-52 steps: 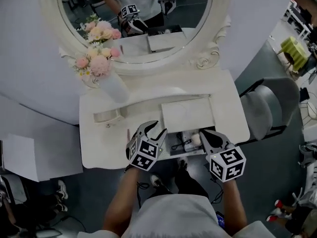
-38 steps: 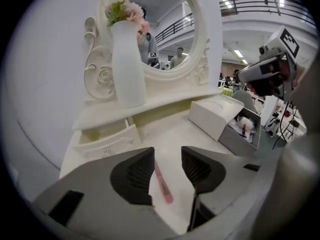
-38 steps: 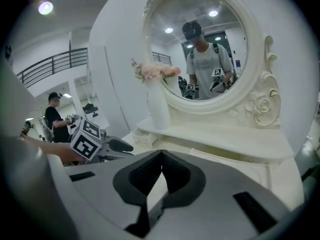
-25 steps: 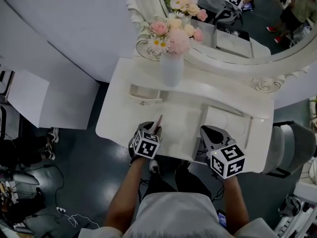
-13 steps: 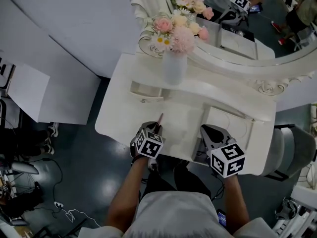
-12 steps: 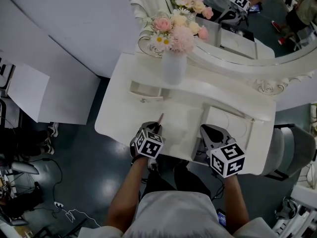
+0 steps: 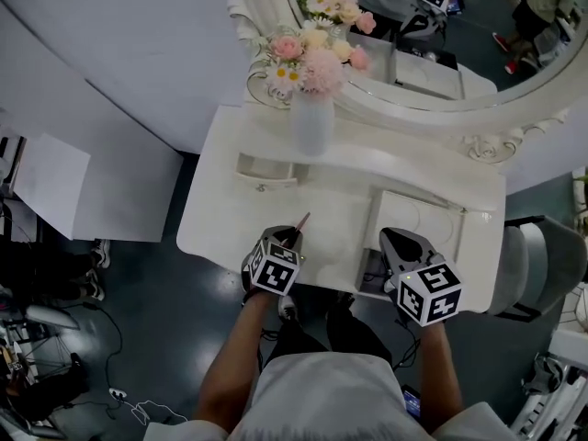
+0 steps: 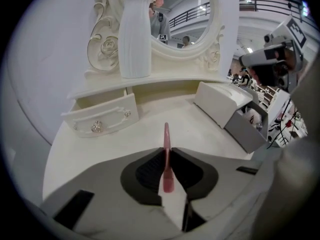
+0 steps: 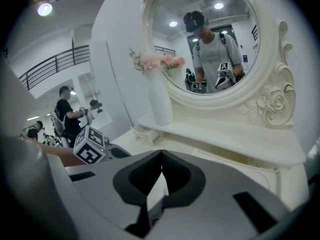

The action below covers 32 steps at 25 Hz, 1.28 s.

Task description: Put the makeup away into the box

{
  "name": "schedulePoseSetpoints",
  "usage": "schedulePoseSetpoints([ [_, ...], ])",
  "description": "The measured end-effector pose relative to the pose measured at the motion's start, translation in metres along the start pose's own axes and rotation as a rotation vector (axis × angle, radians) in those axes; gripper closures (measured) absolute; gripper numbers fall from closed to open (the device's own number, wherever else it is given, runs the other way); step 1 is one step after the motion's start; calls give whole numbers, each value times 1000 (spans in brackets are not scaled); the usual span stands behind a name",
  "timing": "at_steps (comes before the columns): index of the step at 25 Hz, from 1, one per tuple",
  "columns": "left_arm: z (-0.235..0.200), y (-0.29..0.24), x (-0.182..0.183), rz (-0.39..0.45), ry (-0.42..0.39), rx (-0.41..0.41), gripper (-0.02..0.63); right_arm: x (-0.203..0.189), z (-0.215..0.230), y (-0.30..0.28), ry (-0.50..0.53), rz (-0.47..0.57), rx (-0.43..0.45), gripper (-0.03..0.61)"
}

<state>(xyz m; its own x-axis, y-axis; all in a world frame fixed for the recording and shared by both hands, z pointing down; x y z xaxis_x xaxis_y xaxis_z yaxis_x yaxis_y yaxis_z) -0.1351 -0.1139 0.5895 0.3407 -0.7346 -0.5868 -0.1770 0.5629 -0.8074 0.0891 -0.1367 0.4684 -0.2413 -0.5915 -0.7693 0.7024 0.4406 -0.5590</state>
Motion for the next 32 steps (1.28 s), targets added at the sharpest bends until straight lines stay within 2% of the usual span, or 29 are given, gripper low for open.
schedulePoseSetpoints([
  [3,9,13,20,66,-42,-36,558,-1,-2,13,-18,30,-42,578],
  [7,37,31,47,151,-105,-128,558,-5,-6,34,-41,63,-94,578],
  [15,125,52,84,238,-338,-326,558,-26,-4,84,-94,108,-203,578],
  [19,165,53,90,248,-424,-405,557,-39,0,109,-127,130,-263,578],
  [24,203,45,88,232,-496,-461,557,-60,5,140,-155,140,-324,578],
  [29,220,32,86,191,-560,-469,557,-77,9,162,-192,153,-366,578],
  [32,226,22,79,162,-609,-444,558,-86,11,171,-211,158,-382,578],
])
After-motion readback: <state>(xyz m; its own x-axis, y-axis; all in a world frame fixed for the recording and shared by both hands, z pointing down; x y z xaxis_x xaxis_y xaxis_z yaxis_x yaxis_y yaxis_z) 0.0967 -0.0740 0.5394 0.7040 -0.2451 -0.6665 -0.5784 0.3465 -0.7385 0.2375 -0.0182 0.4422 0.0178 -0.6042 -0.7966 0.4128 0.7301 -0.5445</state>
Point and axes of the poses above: the fingertips, and each gripper's own axes: y backward along the fingers, z to its right, x out of its top, the point moved 6 cm from there along y, backward along the fingers, and after that the axes turned 8 degrees about x, right-handed, at the moved point
